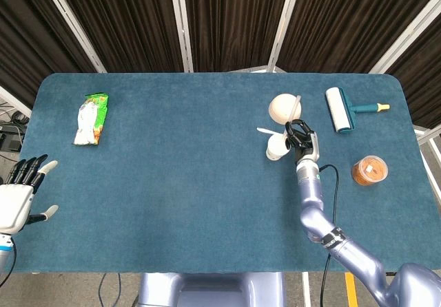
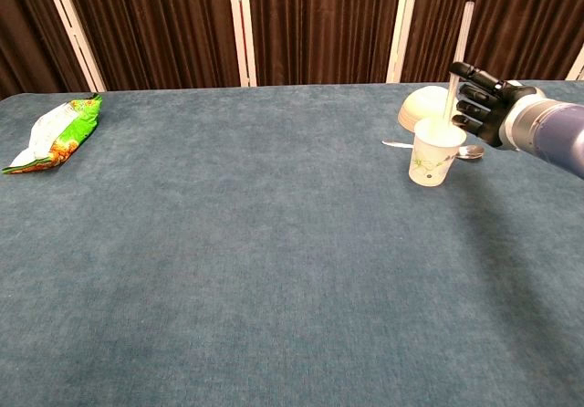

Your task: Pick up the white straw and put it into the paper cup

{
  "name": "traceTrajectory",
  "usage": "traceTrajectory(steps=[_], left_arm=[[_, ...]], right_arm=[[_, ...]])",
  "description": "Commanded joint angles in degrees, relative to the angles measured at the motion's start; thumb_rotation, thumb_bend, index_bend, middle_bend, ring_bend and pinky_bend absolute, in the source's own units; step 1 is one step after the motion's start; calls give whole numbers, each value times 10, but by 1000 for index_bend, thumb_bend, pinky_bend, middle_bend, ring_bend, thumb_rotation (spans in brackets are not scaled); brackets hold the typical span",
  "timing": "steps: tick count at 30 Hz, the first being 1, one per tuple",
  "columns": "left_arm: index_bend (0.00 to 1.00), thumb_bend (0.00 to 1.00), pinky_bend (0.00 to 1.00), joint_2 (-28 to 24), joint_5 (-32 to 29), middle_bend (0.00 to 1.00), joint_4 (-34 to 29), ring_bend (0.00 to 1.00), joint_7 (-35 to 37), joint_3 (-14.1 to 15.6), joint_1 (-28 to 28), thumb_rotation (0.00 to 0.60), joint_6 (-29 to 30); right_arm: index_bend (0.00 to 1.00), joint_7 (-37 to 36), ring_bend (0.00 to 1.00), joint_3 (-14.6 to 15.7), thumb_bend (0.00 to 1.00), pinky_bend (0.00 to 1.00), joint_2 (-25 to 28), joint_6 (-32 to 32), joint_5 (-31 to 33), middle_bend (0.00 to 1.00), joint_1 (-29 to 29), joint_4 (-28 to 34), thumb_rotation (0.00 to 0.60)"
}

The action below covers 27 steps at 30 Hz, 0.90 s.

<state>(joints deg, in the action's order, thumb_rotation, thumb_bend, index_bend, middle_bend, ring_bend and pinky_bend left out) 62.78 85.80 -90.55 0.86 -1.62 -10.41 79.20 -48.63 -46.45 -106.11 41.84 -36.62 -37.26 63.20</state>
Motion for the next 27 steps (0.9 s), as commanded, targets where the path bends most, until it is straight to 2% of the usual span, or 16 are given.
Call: traceTrajectory(steps=[1,15,27], left_arm=[[131,218,0,0,0,0,0,0,0,0,0,600,0],[132,218,0,0,0,0,-2,0,-1,0,0,600,0],[131,218,0,0,0,0,-1,0,0,0,0,600,0]], right_arm=[[616,-3,920,0,341,834,1,-2,-3,1000,3,2,600],[590,-13,919,-4,295,834,12,-6,-8,1000,13,17,600],[590,-10,919,-10,281,825,16,-8,-6,1000,4,4,600]])
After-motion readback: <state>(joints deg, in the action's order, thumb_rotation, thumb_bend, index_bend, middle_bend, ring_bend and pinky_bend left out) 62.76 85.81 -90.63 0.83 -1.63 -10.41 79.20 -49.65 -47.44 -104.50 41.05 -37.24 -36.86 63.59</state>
